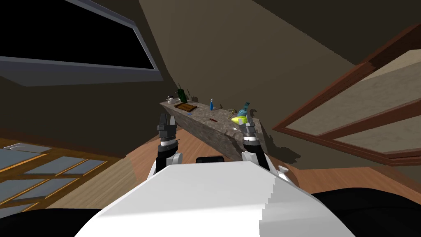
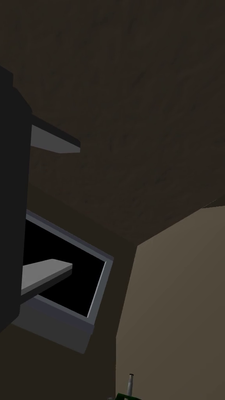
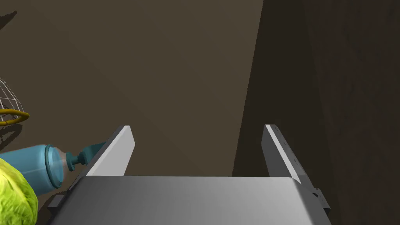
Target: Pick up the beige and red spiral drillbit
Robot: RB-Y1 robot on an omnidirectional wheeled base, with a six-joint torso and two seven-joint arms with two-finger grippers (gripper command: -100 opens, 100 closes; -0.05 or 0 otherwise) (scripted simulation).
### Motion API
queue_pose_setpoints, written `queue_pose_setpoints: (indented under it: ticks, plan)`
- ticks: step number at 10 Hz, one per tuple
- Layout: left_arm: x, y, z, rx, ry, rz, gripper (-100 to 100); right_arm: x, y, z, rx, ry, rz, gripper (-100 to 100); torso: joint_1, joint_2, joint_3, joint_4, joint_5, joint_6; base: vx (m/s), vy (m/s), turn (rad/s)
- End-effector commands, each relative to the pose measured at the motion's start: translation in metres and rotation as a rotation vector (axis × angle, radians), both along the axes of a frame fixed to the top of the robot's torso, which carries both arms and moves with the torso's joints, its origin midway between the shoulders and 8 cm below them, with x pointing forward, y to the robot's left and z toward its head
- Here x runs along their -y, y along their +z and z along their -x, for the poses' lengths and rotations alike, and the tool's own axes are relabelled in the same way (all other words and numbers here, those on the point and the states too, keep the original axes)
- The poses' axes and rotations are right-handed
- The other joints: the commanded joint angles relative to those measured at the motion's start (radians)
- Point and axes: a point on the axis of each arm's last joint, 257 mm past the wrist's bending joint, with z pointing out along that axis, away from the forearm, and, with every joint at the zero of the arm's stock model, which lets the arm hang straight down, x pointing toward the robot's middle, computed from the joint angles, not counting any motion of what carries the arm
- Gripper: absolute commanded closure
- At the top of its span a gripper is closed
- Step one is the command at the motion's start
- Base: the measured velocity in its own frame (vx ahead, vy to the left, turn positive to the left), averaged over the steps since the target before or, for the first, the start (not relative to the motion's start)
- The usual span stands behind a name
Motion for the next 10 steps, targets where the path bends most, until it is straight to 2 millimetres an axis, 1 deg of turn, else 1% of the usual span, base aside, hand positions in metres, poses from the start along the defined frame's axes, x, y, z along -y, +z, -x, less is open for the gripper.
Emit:
queue_pose_setpoints:
  ticks: [1,3,5,6,7,9,10]
  plan:
    - [0.0,0.0,0.0,0.0,0.0,0.0,0,0.006,-0.019,0.0,-0.064,-0.031,0.105,-100,0.0,0.0,0.0,0.0,0.0,0.0,-0.055,0.055,0.18]
    - [0.0,0.0,0.0,0.0,0.0,0.0,0,0.017,-0.048,0.002,-0.152,-0.07,0.249,-100,0.0,0.0,0.0,0.0,0.0,0.0,-0.049,0.063,0.194]
    - [0.0,0.0,0.0,0.0,0.0,0.0,0,0.033,-0.081,0.008,-0.248,-0.111,0.4,-100,0.001,-0.001,-0.001,0.0,0.0,0.0,-0.017,0.077,0.243]
    - [0.0,0.0,0.0,0.0,0.0,0.0,0,0.033,-0.081,0.008,-0.248,-0.107,0.406,-100,0.001,-0.003,-0.001,-0.001,0.0,0.0,-0.001,0.051,0.067]
    - [0.0,0.0,0.0,0.0,0.0,0.0,0,0.042,-0.098,0.013,-0.299,-0.124,0.488,-100,0.0,-0.003,-0.002,-0.001,0.0,0.001,0.002,0.047,0.136]
    - [0.0,0.0,0.0,0.0,0.0,0.0,0,0.064,-0.132,0.027,-0.404,-0.15,0.658,-100,0.0,-0.003,-0.002,-0.001,0.0,0.0,0.009,0.073,0.284]
    - [0.0,0.0,0.0,0.0,0.0,0.0,0,0.075,-0.146,0.034,-0.448,-0.161,0.742,-100,0.001,-0.004,-0.002,-0.001,0.0,0.0,0.05,0.1,0.316]
